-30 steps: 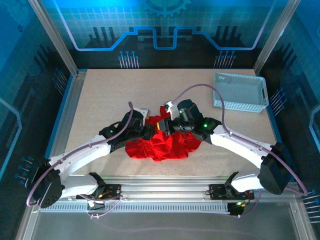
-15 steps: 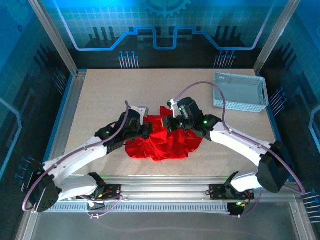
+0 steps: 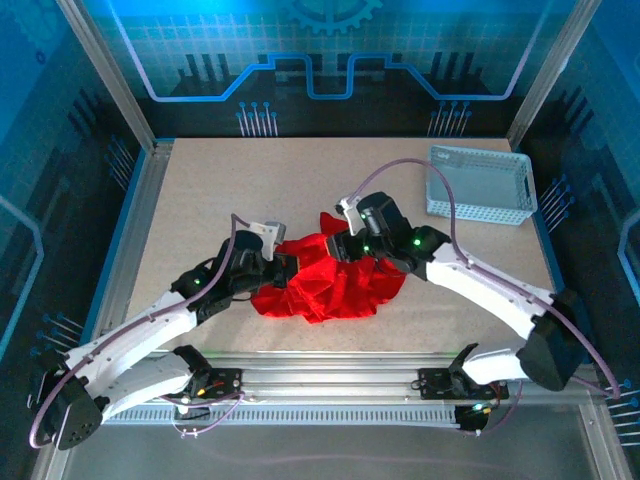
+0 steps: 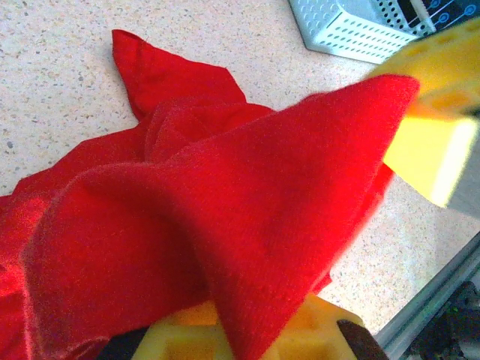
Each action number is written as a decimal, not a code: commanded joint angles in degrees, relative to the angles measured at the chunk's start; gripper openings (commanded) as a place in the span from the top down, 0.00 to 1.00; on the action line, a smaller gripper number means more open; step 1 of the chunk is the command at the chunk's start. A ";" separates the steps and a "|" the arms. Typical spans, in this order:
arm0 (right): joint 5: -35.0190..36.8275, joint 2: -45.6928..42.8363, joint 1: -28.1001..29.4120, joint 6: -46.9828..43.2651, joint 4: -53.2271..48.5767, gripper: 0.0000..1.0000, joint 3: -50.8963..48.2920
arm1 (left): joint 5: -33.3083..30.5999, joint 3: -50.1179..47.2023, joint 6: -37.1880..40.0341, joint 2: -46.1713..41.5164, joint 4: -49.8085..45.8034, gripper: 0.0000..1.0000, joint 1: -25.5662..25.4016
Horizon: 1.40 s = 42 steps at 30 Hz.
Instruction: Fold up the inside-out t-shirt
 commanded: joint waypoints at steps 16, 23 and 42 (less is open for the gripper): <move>7.81 8.34 7.93 -10.01 -9.18 0.59 6.93 | 3.97 1.12 -0.11 0.33 2.48 1.00 0.28; 11.34 11.53 7.65 -9.68 -9.00 0.58 6.80 | 4.55 0.67 -0.07 -0.70 2.70 1.00 0.34; 8.67 2.03 7.34 -7.92 2.20 1.00 -4.07 | 8.28 -0.75 -4.23 0.26 3.81 1.00 6.27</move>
